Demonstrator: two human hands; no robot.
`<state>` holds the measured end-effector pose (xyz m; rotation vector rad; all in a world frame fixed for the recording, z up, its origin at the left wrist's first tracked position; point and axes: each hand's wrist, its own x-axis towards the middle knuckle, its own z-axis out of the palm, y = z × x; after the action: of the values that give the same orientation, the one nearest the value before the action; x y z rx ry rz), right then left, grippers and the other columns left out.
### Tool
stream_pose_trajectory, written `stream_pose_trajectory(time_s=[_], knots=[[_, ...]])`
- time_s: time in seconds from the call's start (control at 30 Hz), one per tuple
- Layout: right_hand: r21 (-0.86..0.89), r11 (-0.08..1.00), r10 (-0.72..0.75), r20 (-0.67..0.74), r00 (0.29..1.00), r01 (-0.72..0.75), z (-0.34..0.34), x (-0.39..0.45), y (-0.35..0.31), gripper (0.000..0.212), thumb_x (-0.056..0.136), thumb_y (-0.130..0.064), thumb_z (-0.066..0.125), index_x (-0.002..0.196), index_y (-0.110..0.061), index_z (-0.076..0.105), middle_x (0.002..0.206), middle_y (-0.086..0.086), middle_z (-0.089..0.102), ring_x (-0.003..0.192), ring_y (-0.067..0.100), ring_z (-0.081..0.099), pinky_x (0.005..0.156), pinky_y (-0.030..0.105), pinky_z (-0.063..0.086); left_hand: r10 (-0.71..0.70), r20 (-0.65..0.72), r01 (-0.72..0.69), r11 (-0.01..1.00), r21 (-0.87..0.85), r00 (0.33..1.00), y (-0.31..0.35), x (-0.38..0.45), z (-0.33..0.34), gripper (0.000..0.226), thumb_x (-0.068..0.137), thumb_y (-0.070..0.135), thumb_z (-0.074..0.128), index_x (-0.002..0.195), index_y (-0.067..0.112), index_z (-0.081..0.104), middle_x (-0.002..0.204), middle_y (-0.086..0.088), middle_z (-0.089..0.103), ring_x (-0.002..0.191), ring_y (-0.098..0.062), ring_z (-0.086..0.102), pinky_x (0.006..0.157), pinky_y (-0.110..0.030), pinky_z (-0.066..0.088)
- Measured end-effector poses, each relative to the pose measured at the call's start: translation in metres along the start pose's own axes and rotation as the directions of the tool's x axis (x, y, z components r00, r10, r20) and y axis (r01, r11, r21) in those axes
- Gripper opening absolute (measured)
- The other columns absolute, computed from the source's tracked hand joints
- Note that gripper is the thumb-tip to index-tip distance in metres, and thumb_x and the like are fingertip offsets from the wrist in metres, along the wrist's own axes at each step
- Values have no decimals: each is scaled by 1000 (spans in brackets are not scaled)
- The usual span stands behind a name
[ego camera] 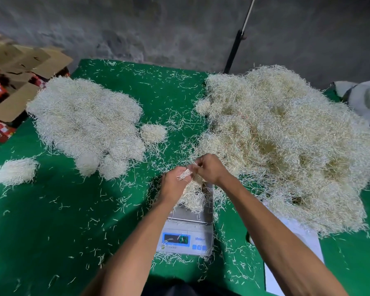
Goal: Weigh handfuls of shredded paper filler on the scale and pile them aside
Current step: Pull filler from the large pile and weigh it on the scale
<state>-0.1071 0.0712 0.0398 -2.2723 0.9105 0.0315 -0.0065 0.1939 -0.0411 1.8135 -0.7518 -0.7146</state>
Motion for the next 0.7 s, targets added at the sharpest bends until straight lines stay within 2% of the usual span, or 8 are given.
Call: stream_pose_trajectory(time_s=[0.13, 0.27, 0.3, 0.37, 0.43, 0.5, 0.6, 0.7], knots=[[22, 999, -43, -98, 994, 45, -2, 1, -13, 35, 104, -32, 60, 75, -14, 70, 60, 5, 62, 40, 8, 47, 43, 17, 36, -15, -37, 15, 1000, -23, 999, 12, 12, -3, 49, 88, 3, 73, 135, 15, 62, 140, -5, 61, 123, -9, 54, 100, -24, 40], [-56, 989, -146, -187, 971, 137, -1, -3, -22, 35, 106, -28, 57, 79, -12, 73, 69, 4, 65, 49, 14, 53, 44, 16, 37, 16, -16, -16, 1000, -27, 1000, 21, 22, -13, 52, 88, -7, 66, 132, 18, 64, 143, -6, 59, 118, -11, 61, 97, -27, 50], [-96, 981, -184, -205, 961, 167, -1, -5, -23, 35, 106, -28, 56, 80, -10, 73, 71, 2, 63, 53, 15, 56, 46, 16, 39, 20, -12, -20, 1000, -24, 1000, 22, 25, -16, 52, 88, -7, 65, 134, 18, 63, 144, -5, 58, 106, -3, 66, 86, -23, 56], [-138, 967, -244, -251, 937, 215, 0, -8, -27, 38, 107, -29, 55, 80, -9, 74, 76, 0, 59, 60, 16, 59, 50, 17, 39, 25, -9, -25, 999, -30, 1000, 26, 33, -23, 54, 89, -8, 63, 137, 18, 62, 145, -3, 58, 67, 12, 61, 57, -11, 51], [-151, 958, -278, -304, 911, 242, -1, -9, -31, 42, 107, -31, 53, 77, -8, 71, 78, 2, 59, 59, 17, 58, 51, 20, 39, 27, -5, -28, 999, -46, 1000, 31, 39, -28, 56, 89, -10, 62, 135, 22, 62, 145, -2, 57, 54, 10, 56, 51, -15, 49], [-164, 948, -315, -362, 877, 273, -3, -9, -34, 43, 107, -31, 53, 76, -5, 69, 79, 3, 60, 57, 19, 58, 51, 25, 43, 56, -9, -57, 997, -57, 998, 41, 41, -35, 57, 88, -12, 62, 133, 23, 64, 144, -2, 57, 66, 16, 59, 59, -15, 55], [-135, 944, -330, -378, 865, 301, -4, -9, -34, 43, 107, -32, 55, 78, -4, 72, 80, 4, 62, 60, 22, 61, 55, 32, 50, 84, 2, -84, 994, -64, 996, 47, 37, -41, 55, 88, -12, 62, 131, 22, 65, 145, -4, 56, 98, 14, 61, 69, -5, 50], [63, 943, -267, -438, 859, 326, -2, -12, -33, 40, 104, -32, 61, 73, -12, 76, 69, 1, 64, 61, 16, 61, 64, 30, 51, 124, 4, -123, 991, -49, 992, 49, 31, -43, 52, 90, -7, 63, 133, 23, 64, 146, -2, 56, 104, 8, 60, 83, -15, 54]])
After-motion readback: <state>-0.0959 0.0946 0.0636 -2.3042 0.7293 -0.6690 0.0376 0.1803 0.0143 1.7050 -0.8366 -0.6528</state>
